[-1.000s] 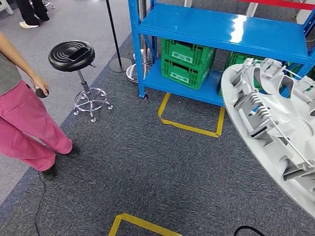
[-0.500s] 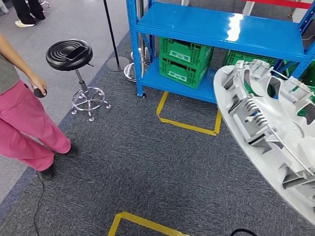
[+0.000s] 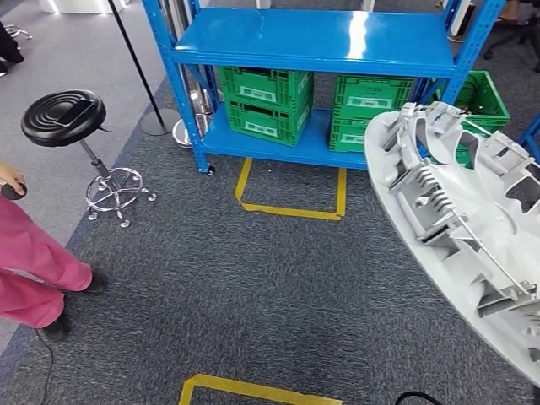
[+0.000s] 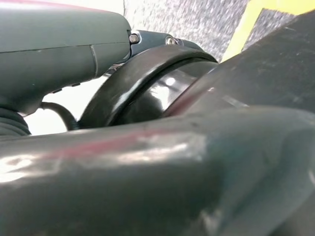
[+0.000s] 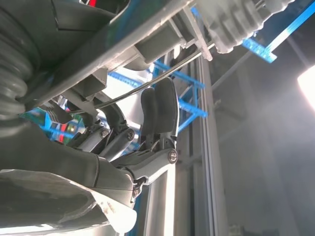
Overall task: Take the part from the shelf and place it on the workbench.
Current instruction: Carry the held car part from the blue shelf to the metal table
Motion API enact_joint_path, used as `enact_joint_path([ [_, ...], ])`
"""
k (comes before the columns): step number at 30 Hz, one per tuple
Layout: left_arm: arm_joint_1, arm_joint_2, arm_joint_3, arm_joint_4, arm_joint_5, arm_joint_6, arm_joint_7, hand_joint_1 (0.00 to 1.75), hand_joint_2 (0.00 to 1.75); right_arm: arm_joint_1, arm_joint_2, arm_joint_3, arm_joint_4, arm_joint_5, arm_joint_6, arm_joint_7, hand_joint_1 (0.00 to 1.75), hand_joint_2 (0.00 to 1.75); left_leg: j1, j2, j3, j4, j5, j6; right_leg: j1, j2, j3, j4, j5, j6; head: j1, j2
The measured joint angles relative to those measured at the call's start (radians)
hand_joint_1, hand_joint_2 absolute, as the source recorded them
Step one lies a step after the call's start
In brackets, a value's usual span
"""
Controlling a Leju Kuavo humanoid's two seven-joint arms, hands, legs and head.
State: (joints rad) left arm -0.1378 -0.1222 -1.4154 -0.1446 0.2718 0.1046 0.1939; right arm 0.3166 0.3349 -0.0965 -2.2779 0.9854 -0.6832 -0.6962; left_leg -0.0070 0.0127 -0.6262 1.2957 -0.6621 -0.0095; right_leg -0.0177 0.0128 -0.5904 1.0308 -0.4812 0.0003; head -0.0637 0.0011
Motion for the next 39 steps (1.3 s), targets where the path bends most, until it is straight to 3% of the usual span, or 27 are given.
enact_joint_path([
  [1,-0.001,0.0,0.0,0.0,0.0,0.0,0.0,0.0,0.0,0.0,0.0,0.0,0.0,0.0,0.0,0.0,1.75,1.75,0.0,-0.002,0.003,-0.003,0.016,0.004,0.001,0.013,0.0,0.0,0.001,-0.001,0.0,0.0],
  [2,-0.001,0.0,0.0,0.0,0.0,-0.001,0.0,0.0,0.0,0.0,0.0,0.0,0.001,0.0,0.0,0.0,1.75,1.75,0.0,-0.008,0.021,-0.045,0.05,0.01,0.003,0.028,0.001,0.0,0.002,-0.001,0.0,0.0],
  [3,0.001,0.0,0.0,0.0,0.0,-0.003,0.0,0.0,0.0,0.0,0.0,0.0,0.001,0.0,0.0,0.0,1.75,1.75,0.0,-0.023,0.049,-0.112,0.092,0.017,0.004,0.041,0.002,0.0,0.003,0.0,0.0,0.0],
  [5,0.005,0.001,0.0,0.0,0.0,-0.008,0.0,0.0,0.0,0.0,0.0,0.0,0.001,0.001,0.0,0.0,1.75,1.75,0.0,-0.066,0.093,-0.226,0.145,0.03,0.006,0.064,-0.002,0.001,0.007,0.005,0.001,0.0],
  [7,0.006,0.002,0.0,0.0,0.0,-0.012,0.0,0.0,0.0,0.0,0.001,0.001,0.002,0.001,0.0,0.0,1.75,1.75,-0.001,-0.082,0.104,-0.264,0.148,0.036,0.003,0.082,-0.013,0.001,0.015,0.016,-0.001,0.0],
  [9,0.005,0.0,0.0,0.0,0.001,-0.014,0.0,0.0,0.0,0.002,0.001,0.001,0.002,0.002,0.0,0.0,1.75,1.75,0.001,-0.064,0.106,-0.28,0.15,0.037,0.001,0.09,-0.025,0.001,0.021,0.029,-0.004,0.0],
  [11,0.005,-0.003,0.001,0.0,0.001,-0.015,0.001,0.0,0.0,0.002,0.0,0.001,0.003,0.003,0.0,-0.001,1.75,1.75,0.006,-0.043,0.108,-0.295,0.158,0.04,0.005,0.053,-0.048,0.036,-0.005,0.039,0.002,0.0],
  [13,0.009,-0.003,0.001,0.0,0.002,-0.016,0.001,0.0,0.0,0.002,0.0,0.001,0.003,0.003,0.0,-0.001,1.75,1.75,0.006,-0.018,0.107,-0.299,0.162,0.043,0.006,0.006,-0.098,0.149,-0.067,0.048,0.009,0.0],
  [15,0.011,-0.002,0.001,0.0,0.003,-0.016,0.001,0.0,0.0,0.002,0.0,0.001,0.004,0.002,0.0,-0.001,1.75,1.75,0.004,0.009,0.105,-0.299,0.162,0.043,0.005,-0.008,-0.143,0.258,-0.108,0.054,0.011,0.0],
  [16,0.011,-0.002,0.002,0.0,0.006,-0.016,0.001,0.0,0.0,0.002,0.0,0.001,0.006,0.003,0.0,-0.001,1.75,1.75,0.004,0.023,0.105,-0.298,0.162,0.043,0.005,-0.01,-0.141,0.265,-0.103,0.056,0.011,0.0],
  [17,0.011,-0.002,0.003,0.0,0.015,-0.015,0.0,0.0,0.0,0.002,0.0,0.0,0.007,0.003,0.0,0.0,1.75,1.75,0.003,0.035,0.106,-0.298,0.161,0.043,0.005,-0.015,-0.118,0.23,-0.08,0.056,0.011,0.0],
  [19,0.013,0.0,0.02,0.0,0.073,-0.012,-0.015,0.0,0.0,0.003,0.0,0.0,0.008,0.004,0.0,0.0,1.75,1.75,0.001,0.057,0.11,-0.298,0.159,0.038,0.009,-0.048,-0.035,0.089,-0.028,0.05,0.011,0.0],
  [20,0.016,0.003,0.043,0.0,0.134,-0.012,-0.03,0.0,0.0,0.004,0.0,0.0,0.007,0.004,0.0,0.0,1.75,1.75,-0.002,0.066,0.111,-0.296,0.157,0.035,0.011,-0.064,0.0,0.03,-0.013,0.043,0.01,0.0],
  [22,0.026,0.015,0.119,0.0,0.289,-0.017,-0.062,0.0,0.0,0.01,0.001,0.001,0.005,0.008,0.0,0.0,1.75,1.75,-0.007,0.081,0.112,-0.294,0.155,0.026,0.017,-0.079,0.024,-0.015,-0.012,0.026,0.009,0.0],
  [24,0.036,0.028,0.219,0.001,0.431,-0.034,-0.071,0.0,0.0,0.019,0.003,0.003,0.002,0.013,0.0,0.0,1.75,1.75,-0.007,0.093,0.114,-0.293,0.152,0.017,0.015,-0.058,0.022,-0.018,-0.005,0.011,0.009,0.0],
  [26,0.045,0.04,0.317,0.001,0.529,-0.058,-0.065,0.0,0.0,0.024,0.005,0.01,-0.003,0.02,0.0,0.0,1.75,1.75,-0.003,0.064,0.102,-0.261,0.123,0.006,0.011,-0.039,0.019,-0.023,0.002,-0.002,0.006,0.0],
  [28,0.054,0.047,0.393,0.002,0.582,-0.071,-0.063,0.0,0.0,0.027,0.006,0.015,-0.006,0.024,0.0,-0.001,1.75,1.75,0.003,0.013,0.056,-0.15,0.058,-0.004,0.008,-0.019,0.016,-0.025,0.007,-0.01,0.002,0.0],
  [29,0.06,0.049,0.424,0.002,0.598,-0.071,-0.064,0.0,0.0,0.029,0.006,0.016,-0.006,0.024,0.0,-0.001,1.75,1.75,0.005,0.001,0.025,-0.079,0.026,-0.006,0.008,-0.008,0.014,-0.025,0.008,-0.011,0.001,0.0],
  [30,0.067,0.05,0.453,0.003,0.61,-0.07,-0.065,0.0,0.0,0.032,0.006,0.016,-0.007,0.025,0.0,-0.001,1.75,1.75,0.006,-0.004,0.002,-0.025,0.01,-0.007,0.008,0.005,0.014,-0.025,0.009,-0.012,0.001,0.0],
  [31,0.073,0.05,0.479,0.003,0.62,-0.068,-0.067,0.0,0.0,0.036,0.007,0.016,-0.007,0.025,0.0,0.0,1.75,1.75,0.006,-0.006,-0.008,-0.004,0.013,-0.006,0.009,0.018,0.014,-0.024,0.01,-0.012,0.001,0.0],
  [32,0.078,0.05,0.5,0.003,0.626,-0.067,-0.069,0.0,0.0,0.04,0.007,0.016,-0.008,0.025,0.0,0.0,1.75,1.75,0.006,-0.009,0.0,-0.024,0.038,-0.005,0.009,0.032,0.014,-0.024,0.01,-0.012,0.001,0.0],
  [33,0.082,0.05,0.519,0.003,0.631,-0.066,-0.07,0.0,0.0,0.044,0.007,0.016,-0.01,0.025,0.0,0.0,1.75,1.75,0.006,-0.016,0.024,-0.079,0.076,-0.001,0.009,0.045,0.015,-0.024,0.011,-0.011,0.001,0.0],
  [35,0.085,0.049,0.546,0.004,0.638,-0.066,-0.073,0.0,0.0,0.048,0.007,0.016,-0.014,0.026,0.0,0.0,1.75,1.75,0.008,-0.054,0.082,-0.217,0.142,0.009,0.01,0.068,0.015,-0.022,0.014,-0.006,0.001,0.0],
  [37,0.086,0.048,0.564,0.005,0.64,-0.066,-0.075,0.0,0.0,0.051,0.008,0.016,-0.019,0.027,0.0,-0.001,1.75,1.75,0.008,-0.081,0.109,-0.286,0.158,0.015,0.009,0.087,0.007,-0.019,0.018,0.004,0.001,0.0],
  [39,0.086,0.045,0.577,0.005,0.64,-0.066,-0.076,0.0,0.0,0.054,0.009,0.016,-0.022,0.027,0.0,0.0,1.75,1.75,0.009,-0.068,0.11,-0.296,0.158,0.019,0.007,0.103,-0.004,-0.02,0.024,0.016,0.001,0.0],
])
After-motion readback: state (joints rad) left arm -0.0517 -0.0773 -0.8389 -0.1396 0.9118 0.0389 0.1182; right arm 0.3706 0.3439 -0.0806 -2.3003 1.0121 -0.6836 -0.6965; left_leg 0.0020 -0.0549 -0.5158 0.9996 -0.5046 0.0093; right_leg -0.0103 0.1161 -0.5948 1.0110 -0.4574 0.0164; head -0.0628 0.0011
